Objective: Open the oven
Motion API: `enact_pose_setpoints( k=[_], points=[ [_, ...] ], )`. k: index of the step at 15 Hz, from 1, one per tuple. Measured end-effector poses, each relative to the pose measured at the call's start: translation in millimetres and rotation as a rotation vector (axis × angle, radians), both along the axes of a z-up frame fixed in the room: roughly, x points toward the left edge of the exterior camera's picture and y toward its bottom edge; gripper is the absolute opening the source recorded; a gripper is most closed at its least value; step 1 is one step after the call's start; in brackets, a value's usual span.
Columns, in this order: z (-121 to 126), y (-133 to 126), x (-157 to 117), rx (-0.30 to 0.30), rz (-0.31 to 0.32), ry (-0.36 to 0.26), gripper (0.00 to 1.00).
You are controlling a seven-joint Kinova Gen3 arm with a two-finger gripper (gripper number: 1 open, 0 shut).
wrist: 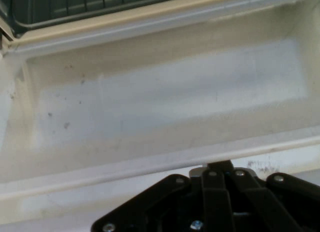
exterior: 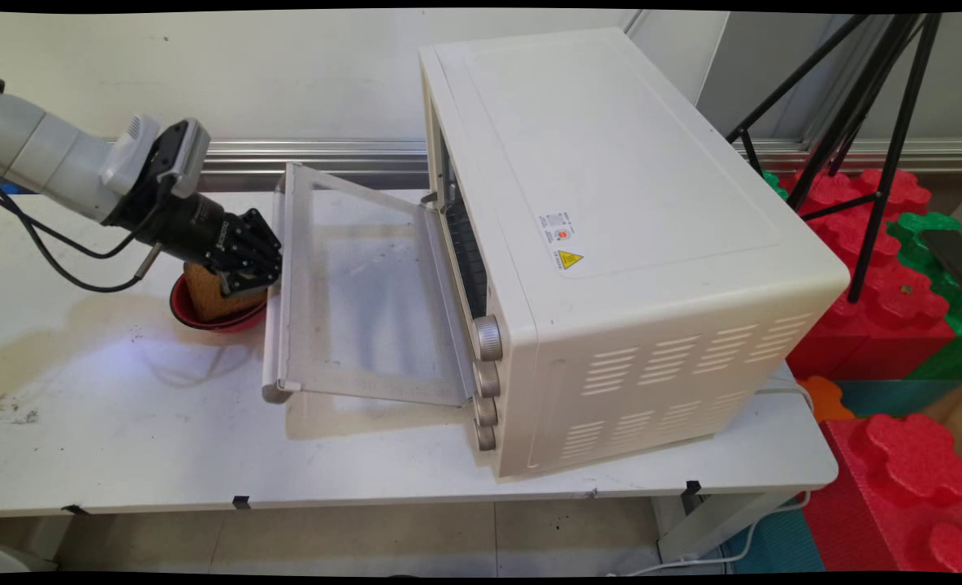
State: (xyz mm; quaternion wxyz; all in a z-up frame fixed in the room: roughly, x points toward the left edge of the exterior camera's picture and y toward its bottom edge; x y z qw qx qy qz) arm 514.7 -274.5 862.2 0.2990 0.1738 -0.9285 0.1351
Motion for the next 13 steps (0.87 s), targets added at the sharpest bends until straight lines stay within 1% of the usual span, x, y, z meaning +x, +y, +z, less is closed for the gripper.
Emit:
enact_pose_setpoints(
  k=[3,4,5,7,10,13],
  points=[
    [-7.7,2.0,5.8,0.007,-0.006,-0.014,0.0],
    [-9.3,3.0,7.7,0.008,-0.007,-0.018,0.0],
    [-10.7,-1.5,11.4,0.01,-0.017,-0.022,0.0],
    [-11.5,0.7,14.8,0.012,-0.016,-0.026,0.0],
    [-8.4,4.4,17.7,0.012,-0.016,-0.026,0.0],
    [0.4,11.0,20.3,0.009,-0.008,-0.019,0.0]
  ],
)
